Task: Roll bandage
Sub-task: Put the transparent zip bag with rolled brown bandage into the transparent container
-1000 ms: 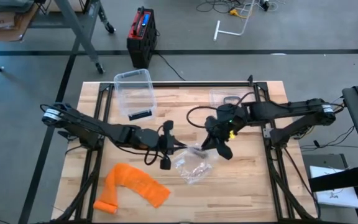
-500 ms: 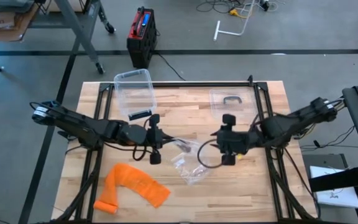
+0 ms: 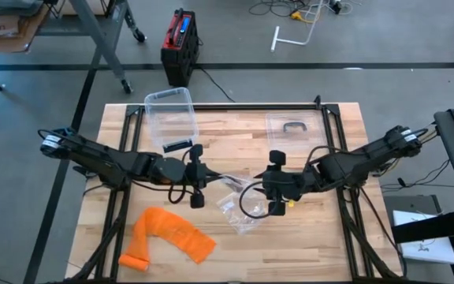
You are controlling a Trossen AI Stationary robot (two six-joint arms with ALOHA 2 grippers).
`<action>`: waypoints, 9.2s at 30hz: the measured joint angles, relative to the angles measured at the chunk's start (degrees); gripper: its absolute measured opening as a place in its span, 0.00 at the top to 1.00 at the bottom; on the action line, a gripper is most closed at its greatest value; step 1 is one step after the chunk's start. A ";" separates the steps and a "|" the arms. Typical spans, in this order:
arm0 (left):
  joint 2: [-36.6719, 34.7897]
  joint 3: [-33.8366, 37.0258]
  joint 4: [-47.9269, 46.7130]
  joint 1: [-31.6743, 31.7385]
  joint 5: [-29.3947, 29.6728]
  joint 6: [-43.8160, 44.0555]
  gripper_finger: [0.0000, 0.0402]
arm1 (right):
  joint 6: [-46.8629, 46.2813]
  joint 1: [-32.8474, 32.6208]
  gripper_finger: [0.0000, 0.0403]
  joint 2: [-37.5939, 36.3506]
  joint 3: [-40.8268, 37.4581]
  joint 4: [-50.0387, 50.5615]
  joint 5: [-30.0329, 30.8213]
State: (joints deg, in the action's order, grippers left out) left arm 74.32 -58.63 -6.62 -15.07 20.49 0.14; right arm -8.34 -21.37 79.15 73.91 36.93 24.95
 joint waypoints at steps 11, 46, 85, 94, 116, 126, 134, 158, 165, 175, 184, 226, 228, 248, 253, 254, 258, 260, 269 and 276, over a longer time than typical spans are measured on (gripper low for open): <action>0.02 0.22 0.20 0.00 -0.02 -0.02 1.00 | 0.68 0.02 0.85 0.18 2.07 0.02 -1.46; 4.07 -5.51 -2.69 1.78 -10.58 -1.04 1.00 | 5.59 10.07 0.99 2.52 5.96 3.04 -39.18; 2.10 -5.42 -13.93 1.79 1.68 1.46 0.45 | 0.78 20.48 0.99 3.11 6.11 17.41 -39.27; 2.10 -5.42 -14.04 1.79 1.67 1.46 0.45 | 5.35 22.58 0.99 3.04 9.06 29.00 -33.72; 9.37 -3.77 9.27 2.50 1.42 -6.05 0.43 | 6.43 22.46 0.99 3.21 9.48 26.84 -17.59; 18.50 -12.22 12.28 6.25 -3.39 -6.20 0.41 | 10.94 18.67 0.99 3.46 9.48 20.84 -24.11; 24.87 -18.65 4.57 8.30 -6.23 -4.13 0.41 | 11.75 15.49 0.99 3.39 10.33 20.20 -24.06; 25.09 -26.42 -12.84 8.88 -13.45 -9.54 0.99 | 9.65 11.72 0.93 3.10 10.84 19.54 -23.92; 21.38 -27.34 -21.58 9.34 -14.14 -9.24 1.00 | 5.62 11.23 0.66 0.15 10.86 17.55 -23.87; 6.92 -27.21 -41.07 22.24 -14.18 -10.91 1.00 | 3.23 7.52 0.49 -6.68 9.96 16.26 -15.06; -0.87 -27.10 -47.37 54.32 -21.05 -23.63 1.00 | 10.29 8.90 0.52 -3.65 8.93 10.83 -14.21; 21.42 -12.74 -22.77 60.99 -38.52 -26.76 1.00 | 2.88 13.16 0.55 -5.69 -3.50 5.60 -14.36; 21.42 -12.98 -20.89 59.07 -40.41 -25.94 1.00 | 3.37 13.16 0.55 -5.70 -3.50 5.60 -14.34; 23.26 -25.57 -29.69 64.48 -48.52 -48.87 1.00 | 3.01 13.75 0.57 -5.53 -3.68 1.65 -14.23; 26.95 -27.43 -31.86 64.35 -49.64 -52.16 1.00 | 4.85 15.06 0.56 -5.53 -3.68 -0.58 -14.36; 27.77 -28.05 -32.69 64.24 -50.16 -53.45 1.00 | 5.09 15.57 0.56 -5.53 -3.68 -0.58 -14.35; 30.87 -30.96 -35.43 63.96 -50.03 -59.89 1.00 | 5.98 17.75 0.57 -5.53 -3.68 -0.83 -14.39; 32.01 -32.87 -35.18 63.89 -49.58 -63.42 1.00 | 6.24 18.67 0.57 -5.53 -3.68 -0.83 -14.45; 37.26 -37.51 -34.81 63.87 -45.92 -72.89 1.00 | 5.38 20.28 0.56 -5.48 -3.70 -0.83 -14.86; 38.17 -37.46 -31.75 62.74 -39.58 -67.06 0.98 | 5.70 21.23 0.57 -5.46 -3.70 -1.19 -14.86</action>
State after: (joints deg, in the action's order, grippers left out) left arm 112.49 -96.09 -38.37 47.67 -19.09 -66.92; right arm -2.64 -0.14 73.69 70.22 35.74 10.09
